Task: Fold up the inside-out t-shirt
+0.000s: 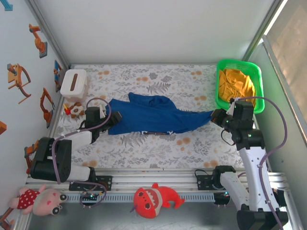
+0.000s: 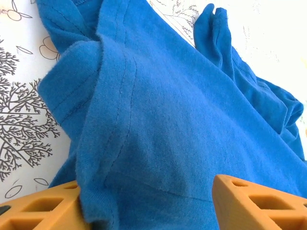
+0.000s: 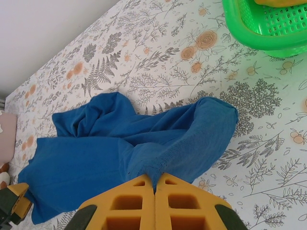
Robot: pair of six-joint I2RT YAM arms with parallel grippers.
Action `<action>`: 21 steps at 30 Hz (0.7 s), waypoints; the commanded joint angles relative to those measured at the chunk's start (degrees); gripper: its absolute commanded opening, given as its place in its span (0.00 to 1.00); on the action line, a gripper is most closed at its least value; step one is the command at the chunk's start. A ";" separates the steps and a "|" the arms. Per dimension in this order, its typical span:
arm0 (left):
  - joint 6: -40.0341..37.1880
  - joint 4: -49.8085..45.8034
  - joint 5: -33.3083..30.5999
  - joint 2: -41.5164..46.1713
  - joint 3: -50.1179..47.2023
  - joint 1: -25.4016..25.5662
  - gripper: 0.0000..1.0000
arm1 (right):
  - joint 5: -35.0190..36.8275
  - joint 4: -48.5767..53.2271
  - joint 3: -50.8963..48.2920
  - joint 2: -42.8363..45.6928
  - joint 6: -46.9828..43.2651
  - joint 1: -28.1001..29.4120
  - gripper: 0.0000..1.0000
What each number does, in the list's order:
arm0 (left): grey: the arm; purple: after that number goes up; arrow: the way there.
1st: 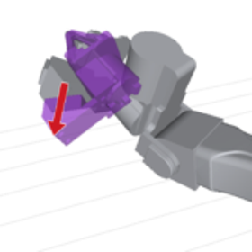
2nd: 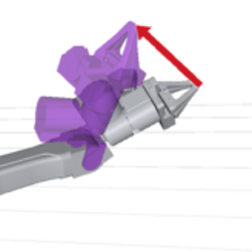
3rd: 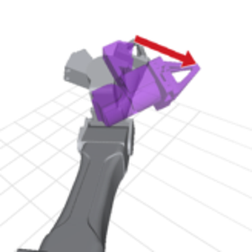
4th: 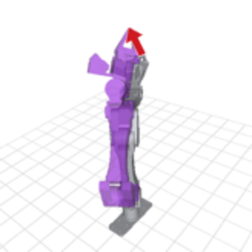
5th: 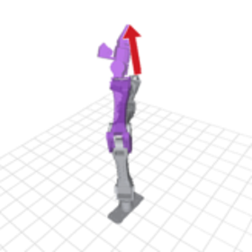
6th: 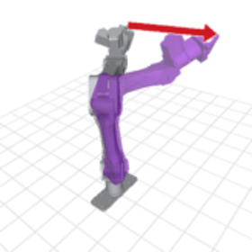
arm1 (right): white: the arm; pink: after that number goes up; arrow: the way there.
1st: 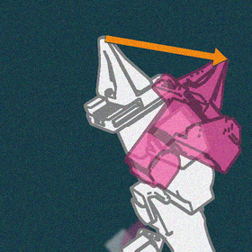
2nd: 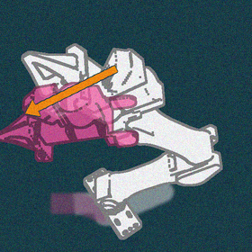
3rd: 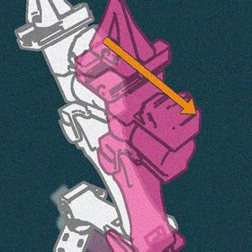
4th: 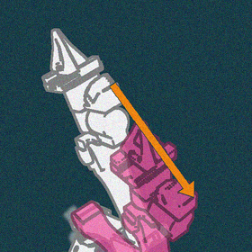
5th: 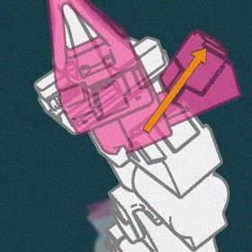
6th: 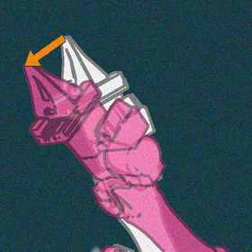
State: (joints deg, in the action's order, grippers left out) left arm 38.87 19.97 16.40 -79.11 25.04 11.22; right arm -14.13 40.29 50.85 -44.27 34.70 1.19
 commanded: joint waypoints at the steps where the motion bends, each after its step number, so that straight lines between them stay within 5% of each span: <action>1: -1.54 -1.28 -2.15 -1.00 1.15 0.10 0.60 | -0.11 0.66 1.96 0.33 0.09 -0.43 0.00; 6: -1.74 -1.35 -3.13 -1.72 1.14 -0.02 0.36 | -0.11 0.65 2.13 0.47 0.09 -0.49 0.00; 11: -1.68 -2.27 -3.64 -1.23 1.80 -0.10 0.21 | -0.11 0.67 2.12 0.52 0.14 -0.48 0.00; 21: -1.87 -8.52 -5.24 4.65 3.11 -0.32 0.08 | -0.13 0.66 1.92 0.52 0.07 -0.44 0.00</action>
State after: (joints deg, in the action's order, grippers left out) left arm 37.76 14.50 12.36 -76.88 26.57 11.22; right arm -14.13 40.47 51.00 -44.27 34.70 1.19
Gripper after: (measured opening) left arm 0.091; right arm 0.044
